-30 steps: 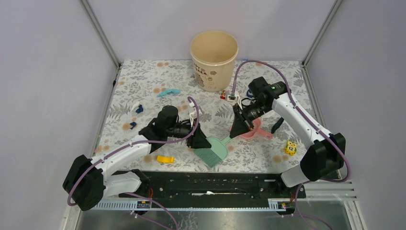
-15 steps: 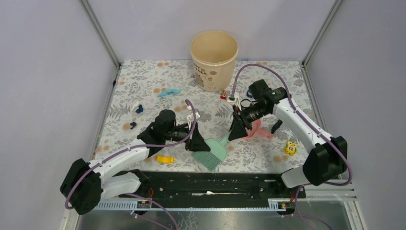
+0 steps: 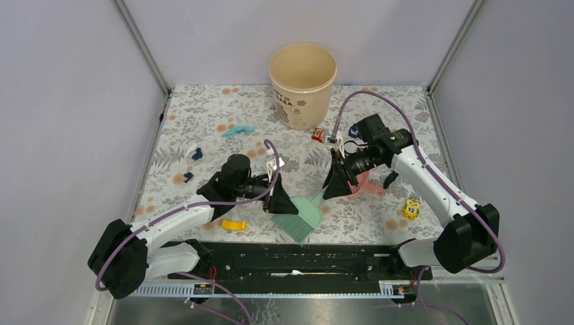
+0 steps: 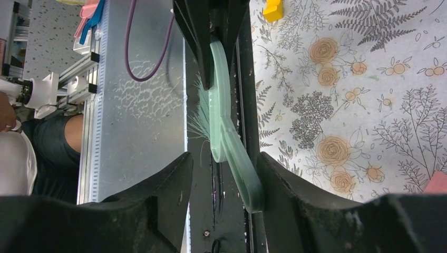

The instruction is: Sweep away the paper scraps from the table

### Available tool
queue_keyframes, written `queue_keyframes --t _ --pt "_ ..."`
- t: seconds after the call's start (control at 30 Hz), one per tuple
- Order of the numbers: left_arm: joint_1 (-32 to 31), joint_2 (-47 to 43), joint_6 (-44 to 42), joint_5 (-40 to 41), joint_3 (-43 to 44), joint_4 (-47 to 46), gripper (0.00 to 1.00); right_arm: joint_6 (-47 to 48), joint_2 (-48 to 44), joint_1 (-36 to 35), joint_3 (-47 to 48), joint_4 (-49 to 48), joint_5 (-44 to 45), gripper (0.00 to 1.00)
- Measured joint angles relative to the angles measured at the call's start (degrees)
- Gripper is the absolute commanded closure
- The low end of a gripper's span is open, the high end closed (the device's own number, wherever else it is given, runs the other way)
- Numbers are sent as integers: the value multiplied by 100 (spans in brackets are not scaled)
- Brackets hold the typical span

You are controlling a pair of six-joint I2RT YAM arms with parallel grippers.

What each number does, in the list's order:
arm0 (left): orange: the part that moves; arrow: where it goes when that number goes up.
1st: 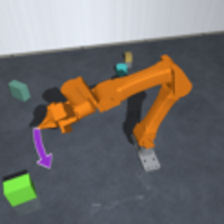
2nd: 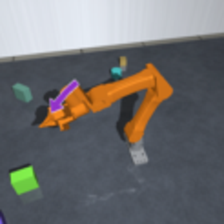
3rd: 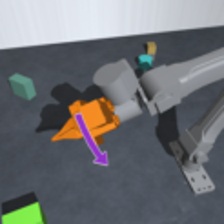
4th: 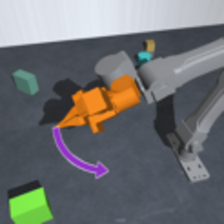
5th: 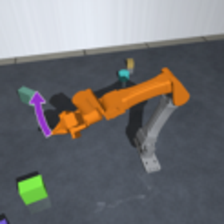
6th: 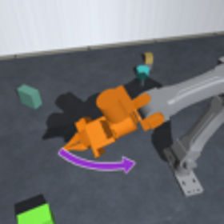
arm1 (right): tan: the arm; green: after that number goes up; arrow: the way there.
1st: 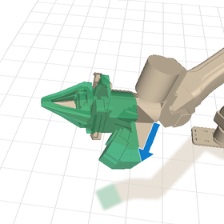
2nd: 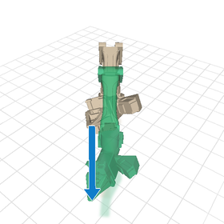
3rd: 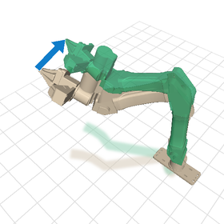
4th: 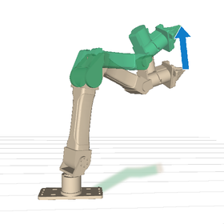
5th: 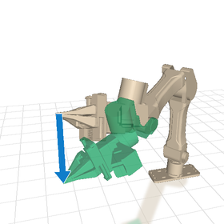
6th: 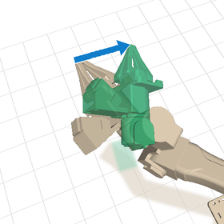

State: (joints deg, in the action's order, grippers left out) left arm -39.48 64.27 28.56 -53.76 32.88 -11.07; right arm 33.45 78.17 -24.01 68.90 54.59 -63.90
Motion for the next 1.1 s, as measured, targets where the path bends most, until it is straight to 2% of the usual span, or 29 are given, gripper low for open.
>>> queue_keyframes --t 0.43,0.6,0.7,0.73,0.8,0.83,0.93,1.0,1.1 --pt "127 114 153 -168 0 -254 100 11 0 0 -101 -111 -122 65" --pt "133 149 151 -227 0 -254 100 31 0 0 -155 -131 -125 77" --pt "142 149 122 -262 0 -243 100 20 0 0 -195 -131 -146 93" --pt "149 151 85 -256 0 -229 96 -7 0 0 -203 -107 -181 98" --pt "164 162 7 -234 2 -197 69 -22 0 0 -210 -109 -177 100" --pt "164 162 -26 -195 15 -151 60 -31 0 0 -210 -118 -160 100" --pt "203 160 -116 208 146 188 40 -101 -20 -2 -216 -160 7 100" --pt "249 103 -170 669 251 457 35 -284 -68 0 -260 -260 249 100" --pt "269 -162 -258 1475 343 898 33 -669 -192 9 -289 -407 844 100"
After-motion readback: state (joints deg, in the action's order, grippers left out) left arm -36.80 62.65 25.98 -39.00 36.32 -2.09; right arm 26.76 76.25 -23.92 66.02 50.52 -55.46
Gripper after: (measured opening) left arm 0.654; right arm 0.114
